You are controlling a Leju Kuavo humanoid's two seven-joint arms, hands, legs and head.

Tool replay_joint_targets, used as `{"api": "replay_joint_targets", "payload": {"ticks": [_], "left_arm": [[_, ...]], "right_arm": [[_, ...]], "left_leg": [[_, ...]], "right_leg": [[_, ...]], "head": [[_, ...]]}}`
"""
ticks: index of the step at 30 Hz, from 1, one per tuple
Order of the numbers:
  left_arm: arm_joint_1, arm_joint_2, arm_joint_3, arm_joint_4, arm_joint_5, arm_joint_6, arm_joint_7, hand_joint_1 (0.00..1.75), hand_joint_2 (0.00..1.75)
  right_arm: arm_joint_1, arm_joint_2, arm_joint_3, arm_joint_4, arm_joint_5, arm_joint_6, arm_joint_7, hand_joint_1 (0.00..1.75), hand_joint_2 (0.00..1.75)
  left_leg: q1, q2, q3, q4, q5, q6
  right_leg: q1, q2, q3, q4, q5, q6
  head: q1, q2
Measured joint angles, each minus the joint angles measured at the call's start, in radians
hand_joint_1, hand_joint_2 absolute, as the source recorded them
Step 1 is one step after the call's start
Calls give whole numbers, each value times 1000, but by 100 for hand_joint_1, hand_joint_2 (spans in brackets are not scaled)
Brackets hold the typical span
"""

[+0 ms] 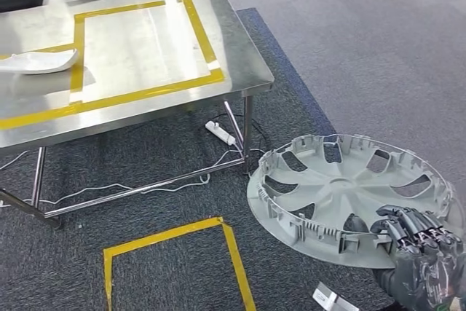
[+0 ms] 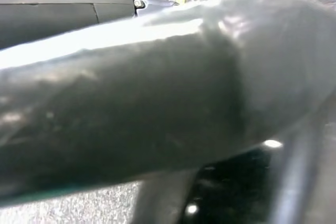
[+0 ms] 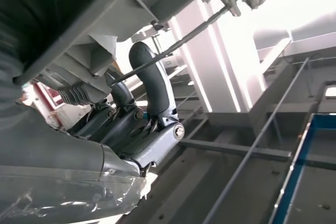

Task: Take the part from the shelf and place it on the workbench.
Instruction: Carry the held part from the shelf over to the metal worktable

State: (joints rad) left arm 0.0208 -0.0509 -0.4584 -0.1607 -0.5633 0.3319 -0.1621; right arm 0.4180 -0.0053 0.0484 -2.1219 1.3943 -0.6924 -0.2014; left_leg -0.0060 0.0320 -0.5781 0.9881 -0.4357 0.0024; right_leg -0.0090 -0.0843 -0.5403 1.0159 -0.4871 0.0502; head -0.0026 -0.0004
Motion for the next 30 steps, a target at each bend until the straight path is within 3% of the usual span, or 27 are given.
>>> {"api": "replay_joint_targets", "payload": {"ticks": [2, 4, 5, 6, 7, 8, 10, 11, 13, 15, 17, 19, 20, 21, 22, 23, 24, 26, 28, 30], "left_arm": [[0, 0, 0, 0, -1, 0, 1, 0, 0], [-1, 1, 0, 0, -1, 0, 3, 0, 0], [-1, 0, 0, 0, -2, -1, 4, 0, 0], [-1, 0, -1, 0, -2, -2, 4, 0, 0], [-1, 0, -1, 0, -2, -3, 5, 0, 0], [-1, -1, -2, 0, -3, -5, 6, 0, 0], [-2, -1, -4, 0, -3, -7, 6, 0, 0], [-3, -1, -5, 0, -3, -8, 6, 0, 0], [-2, -1, -5, 0, -4, -10, 6, 0, 0], [0, 0, -5, 0, -4, -11, 6, 0, 0], [0, 0, -5, 1, -4, -11, 7, 0, 0], [-3, 0, -5, 1, -4, -11, 8, 0, 0], [-3, 0, -6, 1, -5, -11, 8, 0, 0], [-3, -1, -6, 1, -5, -11, 8, 0, 0], [-2, -1, -6, 1, -5, -11, 8, 0, 0], [-2, -1, -6, 1, -5, -11, 8, 0, 0], [-2, -1, -6, 1, -5, -11, 8, 0, 0], [-3, -1, -6, 1, -5, -11, 8, 0, 0], [-4, -1, -6, 1, -5, -11, 8, 0, 0], [-2, -2, -6, 1, -5, -11, 8, 0, 0]], "right_arm": [[0, 0, 0, 0, 0, 0, 0, 175, 175], [1, 0, 0, 0, -1, 0, 0, 175, 175], [1, 0, -1, 0, -1, 0, 0, 175, 175], [1, 0, 0, 0, -1, 0, 0, 175, 175], [2, 0, 0, 0, -1, 0, 0, 175, 175], [2, 0, 0, 0, -1, 0, 0, 175, 175], [1, 0, 0, 1, 0, 0, 0, 175, 175], [0, 0, 0, 1, 0, 0, 0, 175, 175], [-1, 0, 0, 1, 1, 0, 0, 175, 175], [-1, 0, 0, 1, 1, 0, 1, 175, 175], [-1, 0, -1, 1, 1, 0, 2, 175, 175], [-1, 0, -2, 1, 2, 0, 3, 175, 175], [0, 0, -3, 1, 2, 0, 3, 175, 175], [0, 0, -3, 1, 2, 0, 3, 175, 175], [0, 0, -3, 1, 2, 0, 3, 175, 175], [0, 0, -3, 1, 2, 0, 3, 175, 175], [0, 0, -3, 1, 2, 0, 3, 175, 175], [0, 0, -3, 1, 2, 0, 3, 175, 175], [0, 0, -4, 1, 2, 0, 3, 175, 175], [-1, 0, -4, 1, 2, 0, 3, 175, 175]], "left_leg": [[6, -18, 6, -6, 3, 12], [8, -35, 7, -6, 4, 19], [7, -45, 7, -6, 3, 21], [7, -56, 8, -5, 3, 22], [7, -67, 9, -5, 3, 22], [7, -79, 11, -5, 2, 21], [7, -101, 13, -2, 0, 16], [6, -110, 13, 0, -1, 11], [7, -126, 7, 1, 2, -2], [10, -130, 2, 0, 4, -13], [9, -96, -16, 38, -23, -24], [7, -55, -73, 155, -85, -32], [8, -48, -107, 225, -115, -34], [9, -45, -132, 274, -128, -35], [9, -44, -140, 289, -123, -35], [9, -42, -128, 264, -99, -34], [8, -35, -98, 205, -65, -31], [4, 0, -27, 69, -12, -22], [-1, 19, 2, 6, 0, -13], [-1, 2, 0, 0, 1, -2]], "right_leg": [[-2, 29, -17, 47, -33, 10], [-3, 68, -77, 171, -93, 14], [-3, 75, -111, 235, -117, 14], [-3, 79, -134, 274, -123, 14], [-3, 80, -141, 278, -110, 14], [-3, 82, -126, 237, -78, 13], [-7, 105, -64, 99, -9, 11], [-9, 119, -37, 45, 9, 9], [-8, 133, -17, 8, 10, 0], [-6, 119, -16, 6, 15, -13], [-8, 102, -15, 2, 18, -26], [-8, 84, -15, 1, 17, -35], [-7, 74, -15, 1, 16, -37], [-7, 63, -15, 1, 15, -38], [-6, 54, -15, 1, 14, -39], [-6, 44, -13, 1, 14, -38], [-6, 35, -11, 1, 12, -37], [-2, 21, -7, 2, 7, -30], [4, 7, -4, 2, 3, -20], [5, -7, 0, -3, 1, -9]], "head": [[5, 0], [11, 0], [12, 0], [12, 0], [12, 0], [12, 0], [12, 0], [12, 0], [11, 0], [11, 0], [6, 0], [0, 0], [0, 0], [0, 0], [0, 0], [0, 0], [0, 0], [-1, 0], [0, 0], [1, 0]]}}
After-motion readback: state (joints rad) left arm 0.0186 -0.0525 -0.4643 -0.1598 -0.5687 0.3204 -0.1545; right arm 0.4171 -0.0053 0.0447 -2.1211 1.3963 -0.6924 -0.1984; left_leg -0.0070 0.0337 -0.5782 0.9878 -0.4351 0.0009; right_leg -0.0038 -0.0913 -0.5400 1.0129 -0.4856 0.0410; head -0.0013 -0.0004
